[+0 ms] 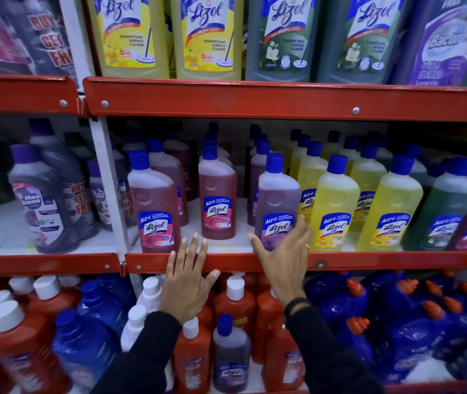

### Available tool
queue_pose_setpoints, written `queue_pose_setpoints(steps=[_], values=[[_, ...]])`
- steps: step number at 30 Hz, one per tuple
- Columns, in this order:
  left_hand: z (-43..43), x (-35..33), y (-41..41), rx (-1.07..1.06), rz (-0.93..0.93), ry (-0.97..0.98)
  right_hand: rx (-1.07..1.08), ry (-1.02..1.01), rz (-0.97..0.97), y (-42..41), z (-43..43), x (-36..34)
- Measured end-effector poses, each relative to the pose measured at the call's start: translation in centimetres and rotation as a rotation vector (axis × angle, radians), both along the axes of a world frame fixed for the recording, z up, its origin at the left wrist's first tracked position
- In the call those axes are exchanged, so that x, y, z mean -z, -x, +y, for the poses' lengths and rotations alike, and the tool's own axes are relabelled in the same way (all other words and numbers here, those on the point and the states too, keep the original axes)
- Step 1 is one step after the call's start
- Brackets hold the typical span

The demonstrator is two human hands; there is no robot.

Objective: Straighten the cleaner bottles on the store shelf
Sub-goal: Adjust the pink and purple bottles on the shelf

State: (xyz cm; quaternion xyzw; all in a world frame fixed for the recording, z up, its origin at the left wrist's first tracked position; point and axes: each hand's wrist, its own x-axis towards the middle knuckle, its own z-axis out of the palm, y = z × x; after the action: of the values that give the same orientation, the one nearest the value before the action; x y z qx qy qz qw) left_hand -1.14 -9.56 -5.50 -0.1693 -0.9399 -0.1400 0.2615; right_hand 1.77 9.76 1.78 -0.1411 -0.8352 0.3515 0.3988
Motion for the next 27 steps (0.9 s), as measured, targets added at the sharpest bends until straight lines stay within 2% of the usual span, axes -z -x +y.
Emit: queue_pose_setpoints(steps=[3, 5, 8, 12, 17, 27], values=[[-0.6, 1.2, -0.7, -0.012, -0.021, -0.076, -0.089, 0.013, 0.303, -1.8, -2.9, 0.7], [-1.2, 1.8, -0.8, -0.021, -0.040, -0.069, -0.226, 0.042, 0.332, -1.7, -4.9, 0.5], [-2.7, 1.9, -0.8, -0.002, -0.017, 0.015, -0.309, 0.051, 0.221, 0.6, -7.1, -0.4], [-4.2, 1.3, -0.6, 0.016, 0.013, 0.107, -0.196, -0.002, -0.023, 5.4, -8.6, -1.8], [-4.5, 1.4, -0.4, 0.050, -0.001, 0.115, -0.102, -0.040, -0.216, 9.1, -9.8, -2.7], [-4.5, 1.8, -0.2, 0.068, 0.004, 0.093, -0.021, -0.124, -0.261, 9.0, -9.6, -2.8]])
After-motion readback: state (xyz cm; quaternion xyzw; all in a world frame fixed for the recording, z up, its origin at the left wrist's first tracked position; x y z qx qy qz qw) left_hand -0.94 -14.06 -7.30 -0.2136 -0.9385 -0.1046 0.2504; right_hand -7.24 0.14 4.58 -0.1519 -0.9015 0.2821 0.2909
